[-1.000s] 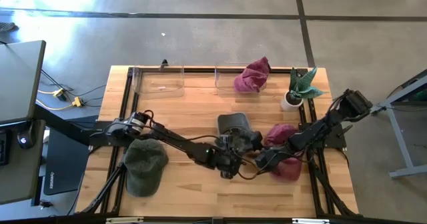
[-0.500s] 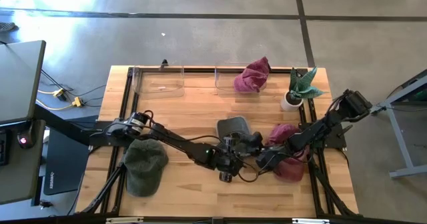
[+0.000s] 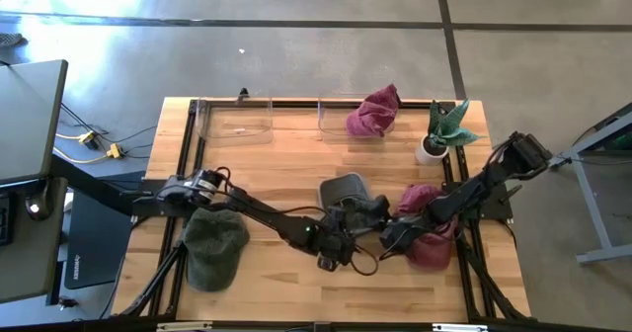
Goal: Pick & Place hat
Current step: Put the right black cap into the left transparent bin
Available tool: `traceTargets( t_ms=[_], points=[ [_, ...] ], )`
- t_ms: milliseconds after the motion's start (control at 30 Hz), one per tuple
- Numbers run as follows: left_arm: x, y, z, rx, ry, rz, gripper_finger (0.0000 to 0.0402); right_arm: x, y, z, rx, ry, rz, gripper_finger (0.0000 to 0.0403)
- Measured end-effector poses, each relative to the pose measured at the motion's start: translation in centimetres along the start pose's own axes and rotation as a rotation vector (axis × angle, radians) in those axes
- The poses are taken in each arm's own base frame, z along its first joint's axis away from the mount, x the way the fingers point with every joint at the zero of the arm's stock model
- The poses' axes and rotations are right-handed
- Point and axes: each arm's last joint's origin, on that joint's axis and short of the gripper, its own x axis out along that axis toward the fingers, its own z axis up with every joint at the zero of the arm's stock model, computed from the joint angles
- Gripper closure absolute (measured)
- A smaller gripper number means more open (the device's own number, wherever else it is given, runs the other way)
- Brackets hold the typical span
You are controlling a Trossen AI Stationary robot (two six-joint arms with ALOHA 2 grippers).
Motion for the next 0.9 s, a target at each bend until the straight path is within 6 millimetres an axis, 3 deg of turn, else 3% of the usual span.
traceTargets(
  t_ms=[233, 600, 900],
  points=[
    [-0.8, -1.0, -0.4, -0.011, 0.045, 0.0, 0.0229, -2.3, -1.3, 0.3, 0.059, -0.032, -0.011, 0.0399],
    [-0.9, -1.1, -1.2, 0.014, 0.127, -0.035, 0.0388, -4.7, -2.1, 0.1, 0.126, -0.061, 0.017, 0.0398],
    [-1.6, -0.7, -0.9, -0.018, 0.16, -0.003, 0.0383, -4.8, -2.2, 0.3, 0.146, -0.097, 0.044, 0.0398]
  ],
)
